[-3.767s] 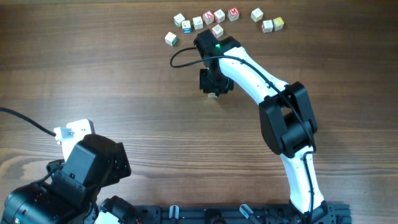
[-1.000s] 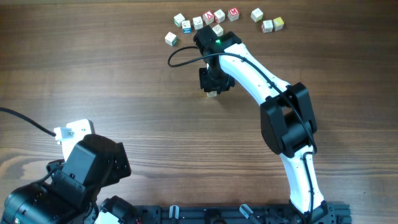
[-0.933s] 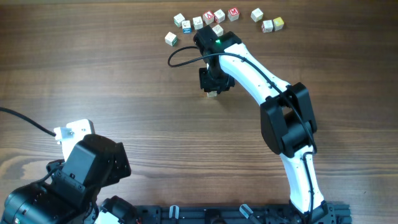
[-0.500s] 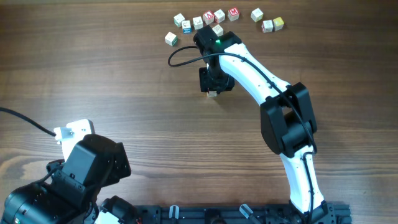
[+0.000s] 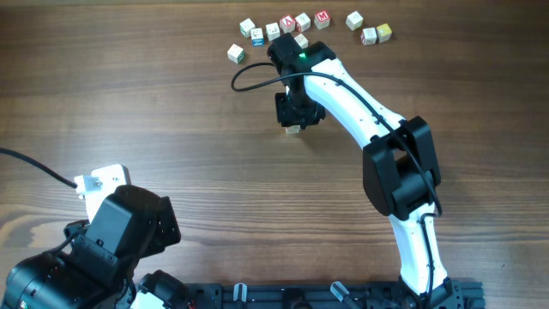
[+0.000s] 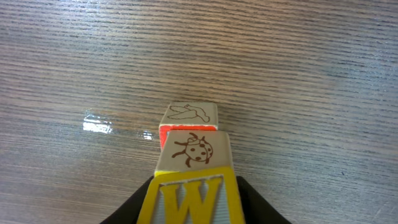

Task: Form a tower

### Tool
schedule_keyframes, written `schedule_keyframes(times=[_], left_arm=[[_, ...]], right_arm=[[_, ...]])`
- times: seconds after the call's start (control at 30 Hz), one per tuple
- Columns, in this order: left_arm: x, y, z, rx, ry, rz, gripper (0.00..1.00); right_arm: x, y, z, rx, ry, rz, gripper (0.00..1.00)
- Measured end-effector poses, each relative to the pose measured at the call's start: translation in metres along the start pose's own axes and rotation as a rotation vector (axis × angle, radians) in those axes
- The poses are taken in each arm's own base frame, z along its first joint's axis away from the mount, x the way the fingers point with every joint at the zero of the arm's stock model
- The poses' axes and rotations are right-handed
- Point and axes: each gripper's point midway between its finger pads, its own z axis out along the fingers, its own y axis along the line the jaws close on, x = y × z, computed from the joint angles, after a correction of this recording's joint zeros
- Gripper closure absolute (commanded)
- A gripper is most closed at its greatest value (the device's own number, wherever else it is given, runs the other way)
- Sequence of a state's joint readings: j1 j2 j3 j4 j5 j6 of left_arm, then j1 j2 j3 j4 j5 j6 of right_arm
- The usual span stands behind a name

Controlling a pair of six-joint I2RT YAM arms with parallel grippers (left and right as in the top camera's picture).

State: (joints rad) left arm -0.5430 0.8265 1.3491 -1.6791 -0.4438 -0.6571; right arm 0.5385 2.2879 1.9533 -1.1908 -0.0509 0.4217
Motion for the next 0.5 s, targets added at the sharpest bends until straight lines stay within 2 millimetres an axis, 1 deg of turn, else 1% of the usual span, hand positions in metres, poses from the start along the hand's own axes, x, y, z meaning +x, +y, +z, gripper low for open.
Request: schedule_keyframes(times=[0.17, 0.37, 0.4, 0.43, 0.47, 0.5], left_arm=[[0.0, 0.0, 0.0, 0.0, 0.0, 0.0, 0.0], [0.0, 0.0, 0.0, 0.0, 0.0, 0.0, 0.0], [0.0, 0.0, 0.0, 0.0, 0.0, 0.0, 0.0], [0.0, 0.0, 0.0, 0.0, 0.0, 0.0, 0.0], [0.0, 0.0, 0.0, 0.0, 0.0, 0.0, 0.0], [0.0, 0.0, 0.0, 0.0, 0.0, 0.0, 0.0]], right_arm=[[0.0018, 0.0044, 0.0002, 0.016, -0.008, -0.018, 0.72], [0.0035, 0.0079, 0.0002, 0.041, -0.02, -0.037, 0.72], [0.0031, 0.0071, 0.0001, 0.046, -0.022, -0.037, 0.69], [0.0028, 0.0066, 0.0001, 0.049, -0.024, -0.037, 0.64], [0.0025, 0.0059, 0.0, 0.053, -0.026, -0.037, 0.55], [0.0022, 0.0055, 0.0, 0.056, -0.027, -0.035, 0.52]])
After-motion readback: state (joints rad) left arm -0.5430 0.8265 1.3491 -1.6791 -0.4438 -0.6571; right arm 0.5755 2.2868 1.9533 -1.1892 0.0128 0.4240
